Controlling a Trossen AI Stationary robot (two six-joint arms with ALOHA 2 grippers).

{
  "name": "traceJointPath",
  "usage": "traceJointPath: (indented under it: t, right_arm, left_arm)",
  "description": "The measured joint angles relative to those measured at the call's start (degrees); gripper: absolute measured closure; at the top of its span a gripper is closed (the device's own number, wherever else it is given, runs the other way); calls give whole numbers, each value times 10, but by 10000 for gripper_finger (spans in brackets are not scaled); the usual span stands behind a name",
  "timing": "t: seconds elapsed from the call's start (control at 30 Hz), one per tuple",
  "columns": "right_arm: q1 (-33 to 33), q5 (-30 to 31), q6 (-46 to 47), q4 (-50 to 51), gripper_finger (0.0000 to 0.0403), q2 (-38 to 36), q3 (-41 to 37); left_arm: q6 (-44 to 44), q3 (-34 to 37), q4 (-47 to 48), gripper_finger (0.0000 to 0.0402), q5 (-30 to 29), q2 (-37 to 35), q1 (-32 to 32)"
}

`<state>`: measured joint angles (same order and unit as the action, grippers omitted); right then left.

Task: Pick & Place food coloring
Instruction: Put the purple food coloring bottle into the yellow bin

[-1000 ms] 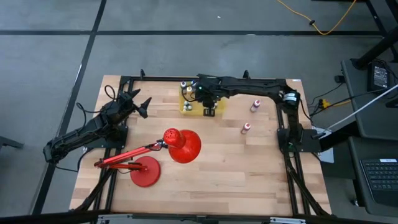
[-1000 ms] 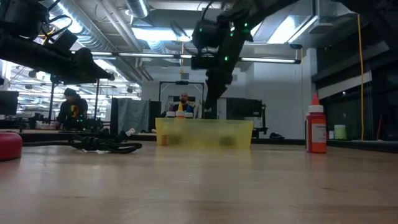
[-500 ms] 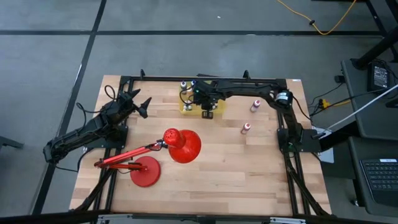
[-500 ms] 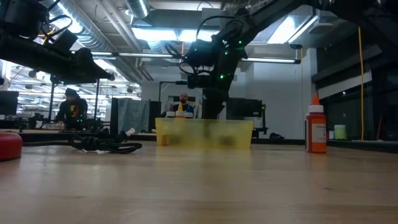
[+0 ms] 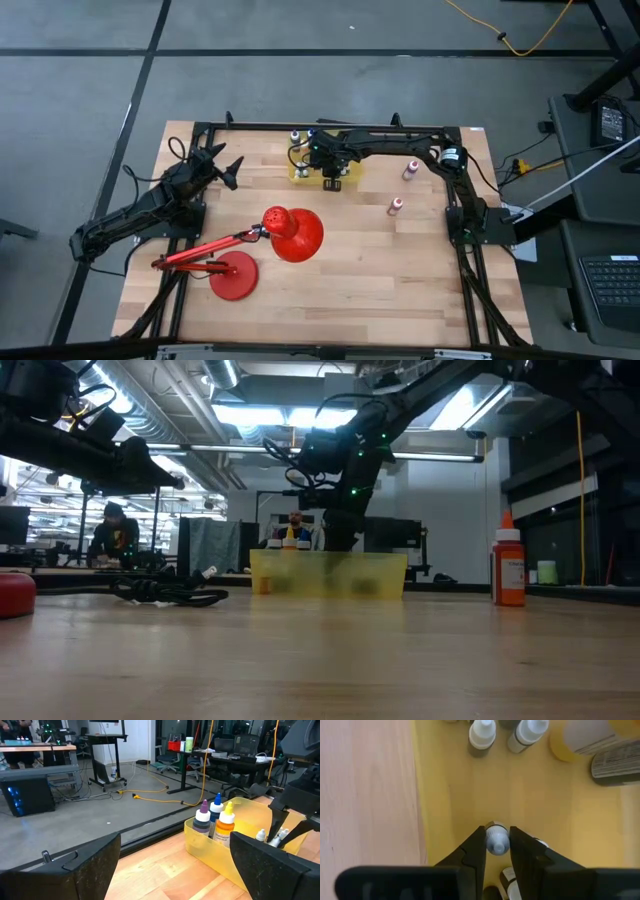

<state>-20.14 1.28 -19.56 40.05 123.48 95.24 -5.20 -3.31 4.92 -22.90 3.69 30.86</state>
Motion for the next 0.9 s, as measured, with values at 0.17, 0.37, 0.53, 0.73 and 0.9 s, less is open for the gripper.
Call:
traceJointPath:
  t: [0.17, 0.37, 0.53, 0.73, 0.9]
  right_arm:
    - [0, 0, 0, 1, 319, 0, 0]
    - [0, 0, 0, 2, 318, 0, 0]
    - [0, 0, 0, 2, 318, 0, 0]
    - [0, -23, 0, 1, 315, 0, 0]
    - [0, -24, -2, 0, 294, 0, 0]
  left_arm:
    - [0, 0, 0, 37, 0, 0, 0]
    - [0, 0, 0, 38, 0, 0, 0]
    - [0, 0, 0, 37, 0, 0, 0]
    - [0, 0, 0, 38, 0, 0, 0]
    - [0, 0, 0, 37, 0, 0, 0]
